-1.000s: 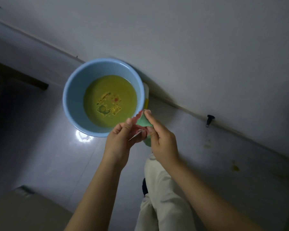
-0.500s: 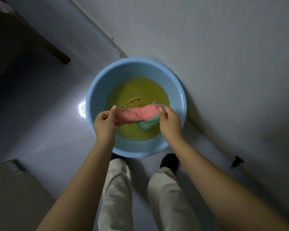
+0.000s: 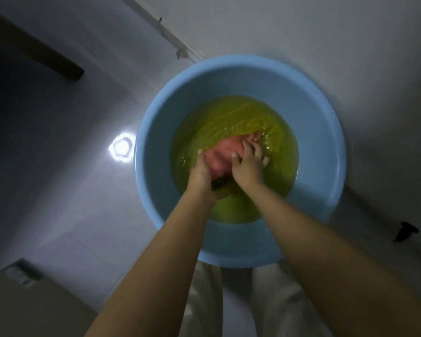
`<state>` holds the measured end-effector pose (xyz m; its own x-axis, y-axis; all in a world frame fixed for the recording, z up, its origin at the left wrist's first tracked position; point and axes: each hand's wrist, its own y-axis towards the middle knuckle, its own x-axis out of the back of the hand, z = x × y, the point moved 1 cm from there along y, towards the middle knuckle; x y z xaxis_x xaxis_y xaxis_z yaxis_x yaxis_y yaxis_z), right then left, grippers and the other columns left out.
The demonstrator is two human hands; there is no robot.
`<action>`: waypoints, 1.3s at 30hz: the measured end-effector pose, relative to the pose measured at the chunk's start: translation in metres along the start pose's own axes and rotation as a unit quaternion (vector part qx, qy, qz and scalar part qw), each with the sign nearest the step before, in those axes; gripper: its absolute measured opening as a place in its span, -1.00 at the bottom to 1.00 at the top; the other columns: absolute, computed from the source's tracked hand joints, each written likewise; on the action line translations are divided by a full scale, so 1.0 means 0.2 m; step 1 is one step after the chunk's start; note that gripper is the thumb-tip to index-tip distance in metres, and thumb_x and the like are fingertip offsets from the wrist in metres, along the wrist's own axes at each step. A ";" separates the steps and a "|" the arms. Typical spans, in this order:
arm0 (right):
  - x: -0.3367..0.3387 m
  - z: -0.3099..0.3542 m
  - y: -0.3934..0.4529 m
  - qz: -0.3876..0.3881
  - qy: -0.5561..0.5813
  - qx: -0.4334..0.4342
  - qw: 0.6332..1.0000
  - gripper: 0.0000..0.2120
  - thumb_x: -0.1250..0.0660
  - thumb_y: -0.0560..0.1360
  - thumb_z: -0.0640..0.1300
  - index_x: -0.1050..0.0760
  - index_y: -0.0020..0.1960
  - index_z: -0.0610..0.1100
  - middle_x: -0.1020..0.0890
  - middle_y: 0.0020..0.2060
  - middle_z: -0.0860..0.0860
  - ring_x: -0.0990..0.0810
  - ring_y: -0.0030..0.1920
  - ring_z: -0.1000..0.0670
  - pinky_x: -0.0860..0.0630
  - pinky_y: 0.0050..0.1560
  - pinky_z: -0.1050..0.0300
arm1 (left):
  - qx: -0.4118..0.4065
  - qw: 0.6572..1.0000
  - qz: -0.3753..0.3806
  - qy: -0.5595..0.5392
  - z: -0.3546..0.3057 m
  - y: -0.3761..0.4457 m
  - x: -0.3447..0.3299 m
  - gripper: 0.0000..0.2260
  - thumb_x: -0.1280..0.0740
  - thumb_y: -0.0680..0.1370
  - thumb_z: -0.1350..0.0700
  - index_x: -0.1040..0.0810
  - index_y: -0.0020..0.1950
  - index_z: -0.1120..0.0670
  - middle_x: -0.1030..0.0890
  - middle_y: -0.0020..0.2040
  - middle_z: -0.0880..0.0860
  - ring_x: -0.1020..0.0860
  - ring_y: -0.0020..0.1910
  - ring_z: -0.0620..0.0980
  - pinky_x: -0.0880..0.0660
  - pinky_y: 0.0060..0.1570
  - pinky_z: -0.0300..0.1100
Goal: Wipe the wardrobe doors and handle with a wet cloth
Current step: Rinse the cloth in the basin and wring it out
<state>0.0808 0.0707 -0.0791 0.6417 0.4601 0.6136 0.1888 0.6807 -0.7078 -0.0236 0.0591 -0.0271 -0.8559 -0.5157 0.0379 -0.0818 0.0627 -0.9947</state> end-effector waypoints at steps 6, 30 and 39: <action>0.06 0.33 -0.32 -0.075 0.303 0.003 0.950 -0.78 -0.22 0.59 0.01 -0.52 -0.17 -0.05 -0.61 -0.23 0.03 -0.57 -0.14 0.00 -0.44 -0.11 0.14 | -0.018 0.994 0.101 -0.027 -0.13 -0.04 0.00 -0.54 -0.06 0.63 -0.18 -0.55 -0.04 0.16 -0.64 -0.31 0.10 -0.62 -0.34 0.01 -0.52 -0.36 -0.21; -0.05 0.12 -0.22 0.001 0.252 -0.189 0.949 -0.61 -0.07 0.65 0.01 -0.35 0.41 -0.13 -0.38 0.37 -0.17 -0.42 0.33 -0.20 -0.40 0.31 -0.07 | -0.041 0.993 0.036 0.101 -0.08 -0.10 0.01 -0.65 -0.09 0.62 -0.14 -0.50 0.12 0.08 -0.56 0.07 0.13 -0.50 0.09 0.12 -0.46 0.15 0.08; 0.09 0.36 -0.33 -0.170 0.191 0.052 0.965 -0.52 -0.11 0.63 0.03 -0.38 -0.44 -0.06 -0.46 -0.53 0.06 -0.49 -0.43 -0.01 -0.37 -0.39 0.14 | -0.114 0.982 0.068 0.133 -0.13 -0.13 -0.04 -0.55 -0.02 0.67 -0.09 -0.51 -0.23 0.10 -0.56 -0.47 -0.01 -0.54 -0.41 -0.07 -0.44 -0.49 -0.35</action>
<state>0.0270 0.0743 0.0042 0.7873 -0.0297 0.6159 0.3732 0.8181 -0.4376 -0.0286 0.0835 0.0008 -0.9674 -0.2503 -0.0391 -0.0448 0.3211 -0.9460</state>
